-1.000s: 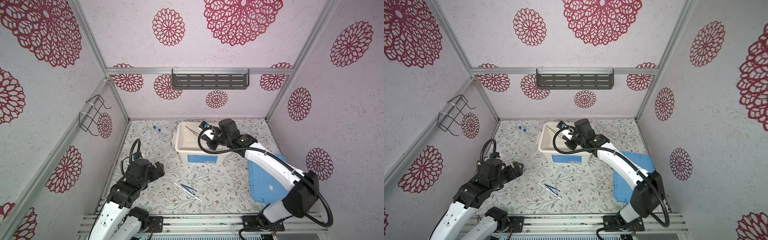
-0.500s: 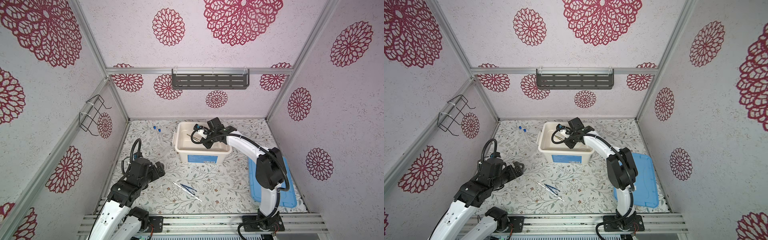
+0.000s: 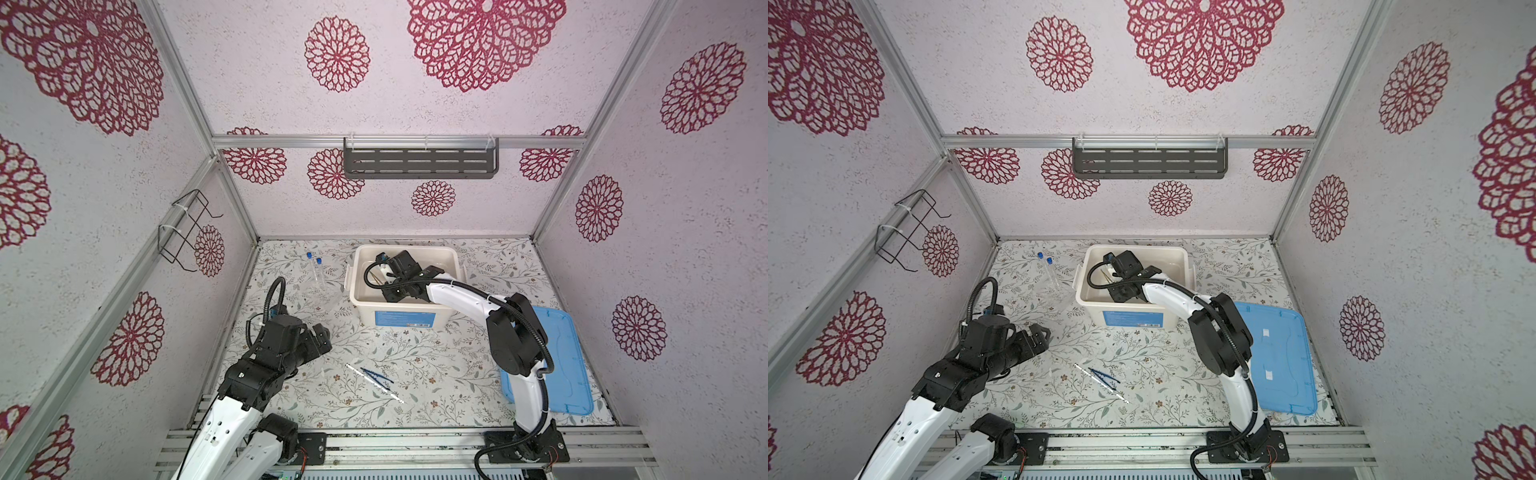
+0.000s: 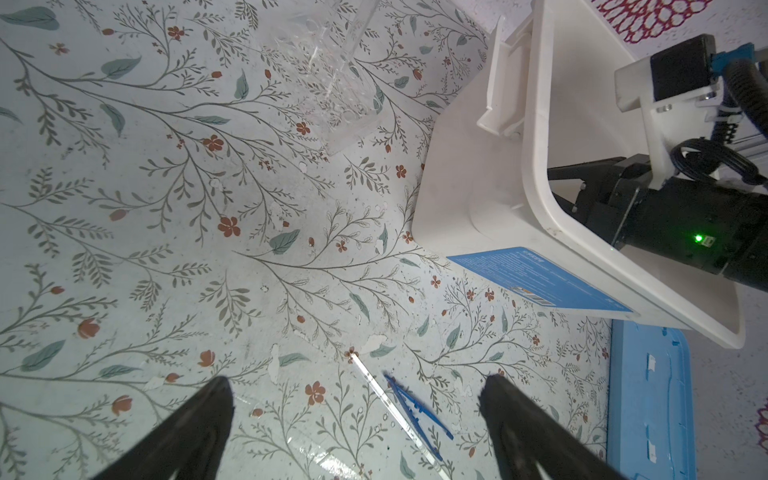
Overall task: Organize the chemistry lab equipment
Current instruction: 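Carry the steel tweezers with the right gripper over the white bin, then lower the tweezers into the bin and open the right gripper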
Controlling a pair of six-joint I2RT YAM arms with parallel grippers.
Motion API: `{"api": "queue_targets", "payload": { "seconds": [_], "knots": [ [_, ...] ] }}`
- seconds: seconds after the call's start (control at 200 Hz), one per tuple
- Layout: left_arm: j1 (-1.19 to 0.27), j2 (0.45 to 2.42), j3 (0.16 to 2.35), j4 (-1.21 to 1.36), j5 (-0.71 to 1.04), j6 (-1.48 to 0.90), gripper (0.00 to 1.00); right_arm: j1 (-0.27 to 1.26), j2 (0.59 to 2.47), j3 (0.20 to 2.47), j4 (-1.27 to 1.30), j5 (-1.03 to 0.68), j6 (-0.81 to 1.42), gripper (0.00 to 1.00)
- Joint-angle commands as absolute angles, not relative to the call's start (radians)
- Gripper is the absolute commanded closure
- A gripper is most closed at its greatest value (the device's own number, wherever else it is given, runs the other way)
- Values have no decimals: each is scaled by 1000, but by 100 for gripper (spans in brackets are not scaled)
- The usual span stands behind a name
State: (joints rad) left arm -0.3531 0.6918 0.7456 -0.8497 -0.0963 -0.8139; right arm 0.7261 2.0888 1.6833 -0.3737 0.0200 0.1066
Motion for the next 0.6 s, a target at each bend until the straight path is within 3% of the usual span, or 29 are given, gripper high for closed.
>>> {"api": "queue_targets", "payload": {
  "seconds": [0.0, 0.185, 0.365, 0.595],
  "knots": [
    [-345, 681, 727, -824, -95, -827, 3, 745, 2106, 1705, -329, 35, 270, 98],
    [-345, 671, 723, -825, -94, -826, 3, 753, 2144, 1719, -334, 47, 300, 95],
    [-346, 663, 703, -811, -93, -834, 2, 755, 2162, 1706, -290, 23, 300, 82],
    [-345, 648, 683, -816, -94, -840, 3, 756, 2094, 1698, -278, 44, 224, 72]
  ]
}}
